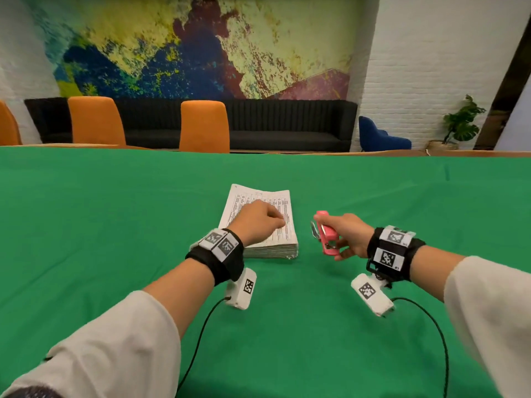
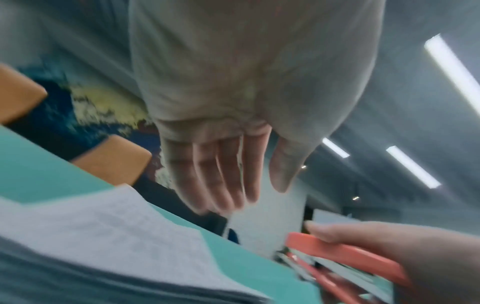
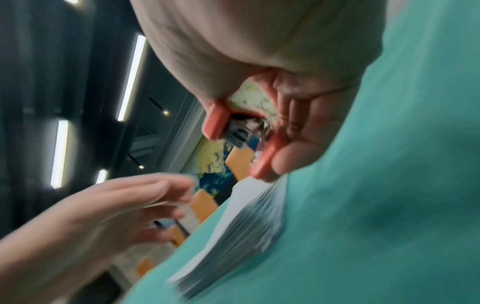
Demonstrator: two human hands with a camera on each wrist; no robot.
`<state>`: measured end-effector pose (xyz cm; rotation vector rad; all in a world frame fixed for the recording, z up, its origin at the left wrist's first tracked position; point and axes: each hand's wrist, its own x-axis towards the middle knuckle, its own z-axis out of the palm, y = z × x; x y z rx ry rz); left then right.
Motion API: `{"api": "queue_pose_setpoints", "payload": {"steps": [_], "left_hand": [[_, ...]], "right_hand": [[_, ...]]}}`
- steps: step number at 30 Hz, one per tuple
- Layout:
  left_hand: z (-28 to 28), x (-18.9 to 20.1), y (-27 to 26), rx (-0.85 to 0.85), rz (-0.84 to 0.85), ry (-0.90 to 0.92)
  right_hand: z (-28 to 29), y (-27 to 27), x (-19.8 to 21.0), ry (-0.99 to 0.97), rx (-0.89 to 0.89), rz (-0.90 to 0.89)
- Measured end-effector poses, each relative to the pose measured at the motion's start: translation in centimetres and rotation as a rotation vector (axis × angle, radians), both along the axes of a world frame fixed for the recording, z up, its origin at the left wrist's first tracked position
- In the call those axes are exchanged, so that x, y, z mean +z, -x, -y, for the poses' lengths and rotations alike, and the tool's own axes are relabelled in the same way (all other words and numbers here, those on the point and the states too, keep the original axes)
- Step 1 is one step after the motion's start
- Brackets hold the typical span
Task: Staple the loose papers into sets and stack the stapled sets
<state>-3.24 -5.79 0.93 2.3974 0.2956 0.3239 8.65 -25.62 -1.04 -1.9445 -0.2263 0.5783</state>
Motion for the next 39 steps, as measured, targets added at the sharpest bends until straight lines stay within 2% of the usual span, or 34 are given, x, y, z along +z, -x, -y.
{"api": "queue_pose_setpoints", "payload": {"steps": [2, 4, 10, 13, 16, 18, 20, 23, 26, 28, 30, 35, 38, 39], "left_hand": [[-2.4, -0.1, -0.3, 0.060, -0.015, -0.133], [-4.5, -0.6, -0.6, 0.055, -0.104, -0.206], [-6.0, -2.4, -2.6, -0.116, -0.354, -0.308], [-6.0, -3.1, -3.7, -0.082, -0.304, -0.322], [-7.9, -3.0, -4.3, 0.100, -0.207, -0.275], [-9.9, -3.0, -4.1, 0.217, -0.221, -0.231], [-12.1, -3.7, -3.9, 0.335, -0.245, -0.156], [-14.1, -5.7, -3.6, 0.448, -0.220, 0.132], [-14.9, -7.9, -3.6, 0.468, -0.153, 0.418], [-15.6, -9.7, -4.2, 0.459, -0.109, 0.535], [-16.0, -10.9, -4.7, 0.443, -0.099, 0.587], [-15.9, -11.4, -4.9, 0.408, -0.070, 0.647], [-17.6, -12.9, -5.8, 0.402, -0.085, 0.639], [-18.1, -13.4, -6.1, 0.406, -0.086, 0.638]], "right_hand": [[-0.4, -2.2, 0.1, 0.089, -0.021, 0.059], [-1.4, -3.7, -0.1, 0.219, -0.012, 0.115], [-5.1, -5.4, -0.8, 0.513, 0.146, 0.264], [-5.8, -6.1, -1.5, 0.625, 0.202, 0.313], [-5.7, -6.1, -1.4, 0.661, 0.186, 0.363], [-5.8, -5.1, -0.9, 0.594, 0.164, 0.454], [-6.6, -4.6, -1.1, 0.392, 0.151, 0.516], [-7.9, -3.0, -1.7, 0.031, 0.072, 0.292], [-9.2, -2.8, -3.8, -0.077, 0.059, 0.062], [-10.3, -5.5, -7.2, -0.136, 0.049, -0.021], [-11.1, -7.9, -9.9, -0.178, 0.044, -0.102], [-10.9, -4.5, -7.3, -0.238, 0.025, -0.187], [-10.9, -5.8, -8.3, -0.273, 0.011, -0.182], [-10.5, -4.0, -6.7, -0.279, 0.004, -0.186]]}}
